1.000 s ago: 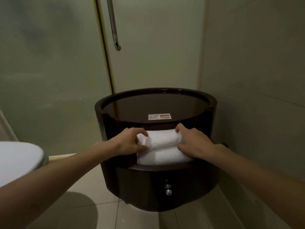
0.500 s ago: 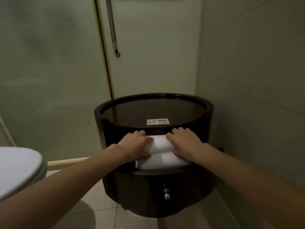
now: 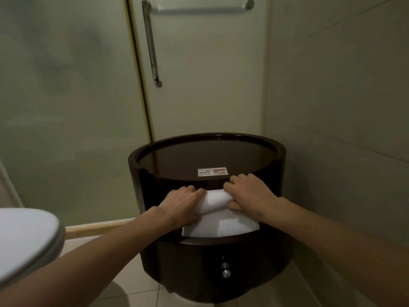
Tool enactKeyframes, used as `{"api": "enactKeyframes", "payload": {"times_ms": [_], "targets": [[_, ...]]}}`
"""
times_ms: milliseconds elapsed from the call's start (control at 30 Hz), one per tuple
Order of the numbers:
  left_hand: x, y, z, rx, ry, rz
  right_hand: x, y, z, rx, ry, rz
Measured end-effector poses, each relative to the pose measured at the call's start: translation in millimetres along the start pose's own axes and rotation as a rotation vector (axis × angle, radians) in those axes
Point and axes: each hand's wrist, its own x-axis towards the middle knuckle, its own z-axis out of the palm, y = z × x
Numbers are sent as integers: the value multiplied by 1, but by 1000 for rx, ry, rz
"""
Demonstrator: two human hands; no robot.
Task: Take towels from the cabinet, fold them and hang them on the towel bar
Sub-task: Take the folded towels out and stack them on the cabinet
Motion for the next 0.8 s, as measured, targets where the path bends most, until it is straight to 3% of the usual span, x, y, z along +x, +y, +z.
{"api": "enactKeyframes", "payload": {"times_ms": [367, 467, 633, 800], "targets": [[-14, 8, -44, -76, 271, 91, -24, -2, -16, 190, 80, 168], [-12, 9, -55, -150, 289, 124, -21, 5, -24, 144, 22, 159], [-6, 2, -80, -290, 259, 119, -5, 24, -46, 186, 71, 197], [6, -11, -108, -286, 228, 96, 10, 36, -70, 251, 49, 224]]}}
